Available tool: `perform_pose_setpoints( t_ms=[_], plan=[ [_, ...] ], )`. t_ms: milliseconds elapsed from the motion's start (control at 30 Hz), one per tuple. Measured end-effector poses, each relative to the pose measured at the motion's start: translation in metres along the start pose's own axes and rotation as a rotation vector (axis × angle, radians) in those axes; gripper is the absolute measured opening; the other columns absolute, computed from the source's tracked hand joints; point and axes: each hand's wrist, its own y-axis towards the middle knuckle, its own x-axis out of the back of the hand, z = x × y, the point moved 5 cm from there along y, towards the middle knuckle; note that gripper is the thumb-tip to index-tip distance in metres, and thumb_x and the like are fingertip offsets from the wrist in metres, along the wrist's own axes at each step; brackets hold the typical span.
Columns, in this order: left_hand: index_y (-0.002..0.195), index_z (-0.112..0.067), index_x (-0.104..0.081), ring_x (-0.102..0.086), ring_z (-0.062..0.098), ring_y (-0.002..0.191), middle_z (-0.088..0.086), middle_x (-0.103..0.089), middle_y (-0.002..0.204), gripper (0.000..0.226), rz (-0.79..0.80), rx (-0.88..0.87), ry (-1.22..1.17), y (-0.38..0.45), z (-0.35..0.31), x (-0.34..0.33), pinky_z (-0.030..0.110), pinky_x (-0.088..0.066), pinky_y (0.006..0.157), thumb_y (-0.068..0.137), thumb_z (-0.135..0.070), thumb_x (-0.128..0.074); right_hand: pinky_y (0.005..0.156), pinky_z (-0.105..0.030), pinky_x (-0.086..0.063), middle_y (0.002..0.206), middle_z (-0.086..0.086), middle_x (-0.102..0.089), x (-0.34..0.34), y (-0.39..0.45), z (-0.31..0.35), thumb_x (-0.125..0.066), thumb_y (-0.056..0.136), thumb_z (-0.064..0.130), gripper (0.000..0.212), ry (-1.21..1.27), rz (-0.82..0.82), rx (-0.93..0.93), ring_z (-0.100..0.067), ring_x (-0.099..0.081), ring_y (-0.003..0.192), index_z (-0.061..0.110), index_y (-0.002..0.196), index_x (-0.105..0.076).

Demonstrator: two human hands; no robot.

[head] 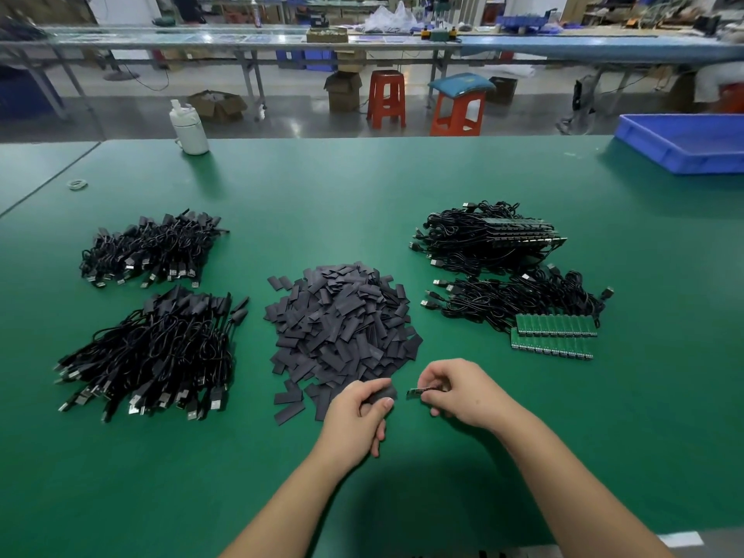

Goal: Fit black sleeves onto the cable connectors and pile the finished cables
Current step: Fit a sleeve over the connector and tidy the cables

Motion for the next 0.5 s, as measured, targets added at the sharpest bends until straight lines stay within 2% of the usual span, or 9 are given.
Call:
perform_pose_setpoints(
  t_ms=[67,167,400,500],
  plan=[
    [0.114,-0.029,-0.065,-0.047,0.016,0.037,0.006,-0.059,0.056,0.024,0.0,-0.01,0.004,-0.001,0.0,-0.001,0.026,-0.043,0.041,0.096,-0.013,-0.06,0.059,-0.029,-0.054,0.082,-0.007,-0.075,-0.006,0.0,0.0,-0.066,0.091,0.013,0.01,0.078,0.035,-0.001,-0.014,-0.072,0.065,0.023,0.089,-0.067],
    [0.112,-0.03,-0.067,-0.047,0.016,0.038,0.008,-0.062,0.057,0.024,-0.004,-0.015,-0.003,-0.003,0.001,-0.002,0.025,-0.042,0.042,0.096,-0.014,-0.06,0.054,-0.022,-0.051,0.074,-0.001,-0.072,-0.011,0.003,-0.004,-0.065,0.093,0.011,0.009,0.172,0.073,-0.037,-0.008,-0.068,0.06,0.018,0.093,-0.07],
    [0.109,-0.034,-0.068,-0.048,0.015,0.039,0.01,-0.067,0.064,0.025,-0.043,-0.045,0.015,-0.004,0.001,-0.002,0.025,-0.044,0.043,0.095,-0.014,-0.063,0.074,-0.028,-0.059,0.08,-0.001,-0.07,-0.013,0.005,-0.009,-0.059,0.098,0.011,0.017,0.207,0.076,-0.057,-0.009,-0.064,0.068,0.016,0.109,-0.072],
    [0.106,-0.034,-0.07,-0.049,0.014,0.038,0.009,-0.067,0.064,0.025,-0.06,-0.052,0.033,-0.005,0.002,-0.002,0.025,-0.044,0.043,0.094,-0.013,-0.063,0.075,-0.026,-0.057,0.081,0.003,-0.069,-0.012,0.005,-0.007,-0.056,0.1,0.009,0.023,0.186,0.072,-0.026,-0.005,-0.062,0.068,0.016,0.113,-0.073]
  ],
)
